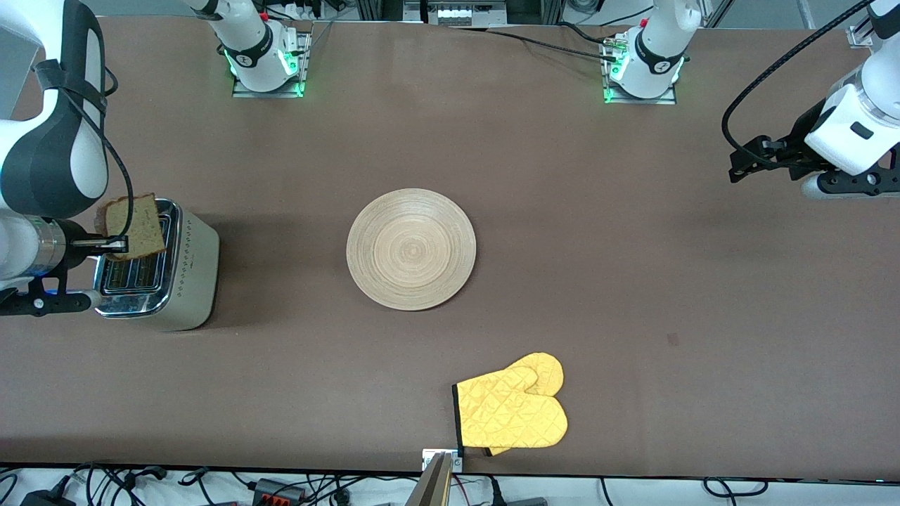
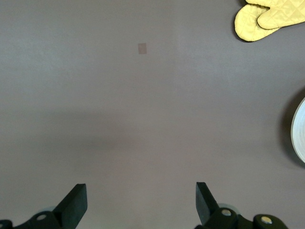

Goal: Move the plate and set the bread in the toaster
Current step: 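Lower the bread slice into the toaster slot with the right gripper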

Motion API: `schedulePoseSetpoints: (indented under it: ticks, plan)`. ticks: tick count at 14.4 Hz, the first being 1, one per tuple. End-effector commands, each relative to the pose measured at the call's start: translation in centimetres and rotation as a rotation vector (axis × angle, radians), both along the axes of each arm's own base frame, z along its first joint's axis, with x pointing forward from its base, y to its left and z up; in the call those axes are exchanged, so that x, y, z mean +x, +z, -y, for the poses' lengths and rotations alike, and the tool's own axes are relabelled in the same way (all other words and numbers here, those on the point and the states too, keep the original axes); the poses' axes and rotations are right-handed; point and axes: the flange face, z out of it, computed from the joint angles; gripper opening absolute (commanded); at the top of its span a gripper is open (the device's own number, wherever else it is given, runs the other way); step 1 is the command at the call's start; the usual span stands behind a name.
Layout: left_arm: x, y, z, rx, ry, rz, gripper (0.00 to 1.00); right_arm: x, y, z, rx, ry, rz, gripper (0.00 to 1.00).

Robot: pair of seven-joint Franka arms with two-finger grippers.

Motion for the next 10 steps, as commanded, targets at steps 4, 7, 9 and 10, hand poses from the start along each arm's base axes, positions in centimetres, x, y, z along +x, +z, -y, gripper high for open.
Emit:
schedulePoseSetpoints:
  ticks: [4, 7, 9, 10]
  plan:
    - [-0.3, 1.1, 1.5, -0.006, -0.018, 0.002, 1.0, 1.9, -1.4, -0.2, -0.055, 0.084, 0.039, 0.0]
    - [-0.1, 1.3, 1.1, -0.006, -0.01, 0.008, 1.0, 2.5, -2.8, 0.1, -0.058, 0.084, 0.043, 0.0]
    - [-0.2, 1.3, 1.1, -0.006, -0.01, 0.006, 1.0, 2.9, -3.8, 0.2, -0.058, 0.092, 0.044, 0.0]
    - [-0.1, 1.3, 1.1, -0.006, -0.01, 0.005, 1.0, 3.0, -4.2, 0.2, -0.059, 0.092, 0.038, 0.0]
